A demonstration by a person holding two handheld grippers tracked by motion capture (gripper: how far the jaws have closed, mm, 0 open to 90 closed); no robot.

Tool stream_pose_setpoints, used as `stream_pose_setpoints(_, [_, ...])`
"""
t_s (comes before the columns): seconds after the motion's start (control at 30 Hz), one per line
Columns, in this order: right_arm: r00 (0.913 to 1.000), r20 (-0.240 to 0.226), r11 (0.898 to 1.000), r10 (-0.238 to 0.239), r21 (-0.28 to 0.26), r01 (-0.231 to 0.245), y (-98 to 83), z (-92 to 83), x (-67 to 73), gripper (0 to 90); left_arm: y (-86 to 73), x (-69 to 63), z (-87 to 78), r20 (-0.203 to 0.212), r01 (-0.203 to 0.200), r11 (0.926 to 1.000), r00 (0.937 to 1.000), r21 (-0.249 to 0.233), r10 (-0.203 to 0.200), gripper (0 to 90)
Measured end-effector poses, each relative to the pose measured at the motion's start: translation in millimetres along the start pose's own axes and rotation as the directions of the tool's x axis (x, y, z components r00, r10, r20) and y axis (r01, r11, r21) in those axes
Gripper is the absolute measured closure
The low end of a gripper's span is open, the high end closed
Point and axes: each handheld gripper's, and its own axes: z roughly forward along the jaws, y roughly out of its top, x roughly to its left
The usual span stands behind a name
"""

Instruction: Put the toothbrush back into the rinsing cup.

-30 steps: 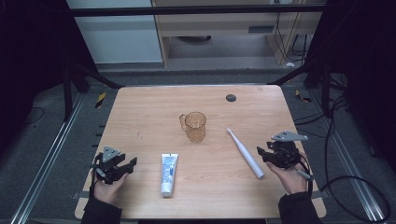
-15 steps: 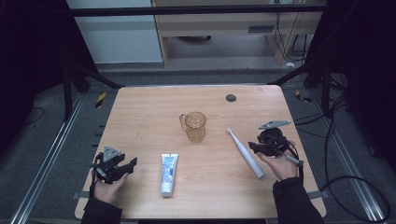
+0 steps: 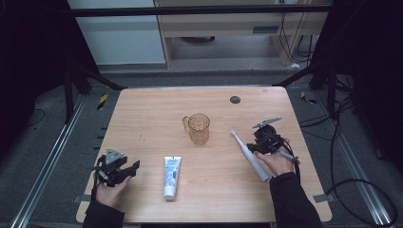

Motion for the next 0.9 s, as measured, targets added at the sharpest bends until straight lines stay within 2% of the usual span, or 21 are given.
stream_pose_setpoints(0.3, [0.9999,-0.005,0.998,-0.015,0.060,0.015,5.1,17.2,2.2,57.6,0.1,-0.9,1.8,-0.001,-0.005,1.0000,1.0000,0.008,0.005,43.9])
stream_pose_setpoints(0.63, [0.9999,-0.010,0.996,-0.004,0.092,0.005,8.6,30.9,-0.5,58.1,-0.1,0.1,2.4,-0.003,-0.005,0.9999,1.0000,0.015,0.005,43.8])
stream_pose_setpoints(0.8, [0.9996,-0.013,0.991,-0.023,0.132,0.025,15.3,39.6,1.0,58.0,-0.1,0.1,2.0,-0.004,-0.005,0.9999,1.0000,0.013,0.005,43.8])
stream_pose_setpoints(0.9, [0.9997,-0.014,0.989,-0.019,0.143,0.021,17.7,41.8,1.7,57.9,0.0,0.1,1.8,-0.004,-0.005,0.9999,1.0000,0.013,0.005,43.8])
